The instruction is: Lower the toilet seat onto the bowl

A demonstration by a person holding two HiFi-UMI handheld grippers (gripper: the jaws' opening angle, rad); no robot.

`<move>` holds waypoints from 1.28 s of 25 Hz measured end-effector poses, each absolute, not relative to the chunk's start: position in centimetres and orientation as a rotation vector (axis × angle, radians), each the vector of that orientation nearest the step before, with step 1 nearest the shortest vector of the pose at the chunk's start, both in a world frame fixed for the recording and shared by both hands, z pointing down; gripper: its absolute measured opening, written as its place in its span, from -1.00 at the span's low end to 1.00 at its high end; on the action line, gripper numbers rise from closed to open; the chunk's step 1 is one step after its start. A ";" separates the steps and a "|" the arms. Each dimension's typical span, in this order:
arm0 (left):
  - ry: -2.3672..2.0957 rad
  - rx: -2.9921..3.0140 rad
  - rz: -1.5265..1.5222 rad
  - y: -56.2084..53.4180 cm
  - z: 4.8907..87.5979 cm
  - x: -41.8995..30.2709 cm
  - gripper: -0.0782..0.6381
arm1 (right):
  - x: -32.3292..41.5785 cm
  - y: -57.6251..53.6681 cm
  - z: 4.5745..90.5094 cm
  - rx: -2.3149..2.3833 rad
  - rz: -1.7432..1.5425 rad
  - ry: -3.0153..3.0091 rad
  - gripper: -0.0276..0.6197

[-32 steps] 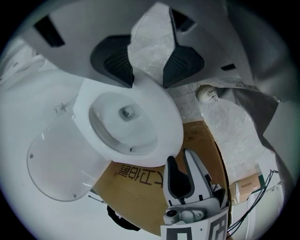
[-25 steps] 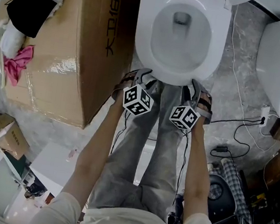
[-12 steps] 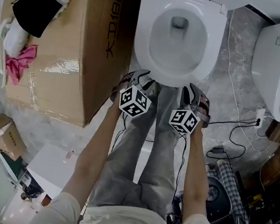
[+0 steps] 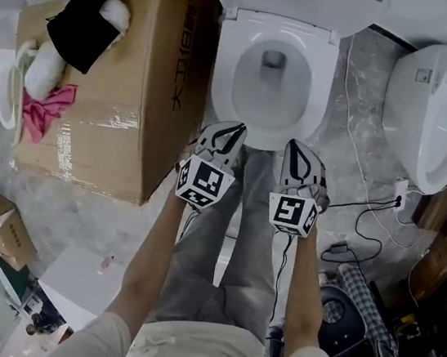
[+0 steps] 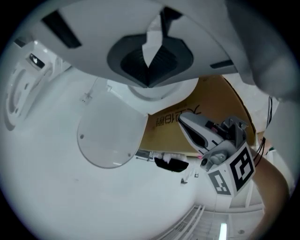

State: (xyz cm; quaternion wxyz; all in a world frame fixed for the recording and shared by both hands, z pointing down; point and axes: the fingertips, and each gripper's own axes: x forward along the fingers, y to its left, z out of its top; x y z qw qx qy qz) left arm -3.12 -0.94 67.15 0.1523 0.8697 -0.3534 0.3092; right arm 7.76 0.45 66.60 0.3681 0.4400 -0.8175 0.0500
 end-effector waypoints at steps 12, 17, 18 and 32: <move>-1.146 2.611 0.621 -2.9 53.8 -3.3 -0.75 | 7.1 -2.8 51.6 1.336 0.093 -2.262 -0.90; -1.177 2.604 0.589 -2.8 52.2 -3.6 -0.75 | 7.1 -2.8 50.3 1.365 0.101 -2.269 -0.90; -1.180 2.602 0.588 -2.8 52.1 -3.7 -0.75 | 7.1 -2.8 50.2 1.369 0.103 -2.268 -0.90; -1.210 2.602 0.563 -3.2 51.0 -3.6 -0.75 | 7.3 -3.0 49.2 1.382 0.093 -2.269 -0.90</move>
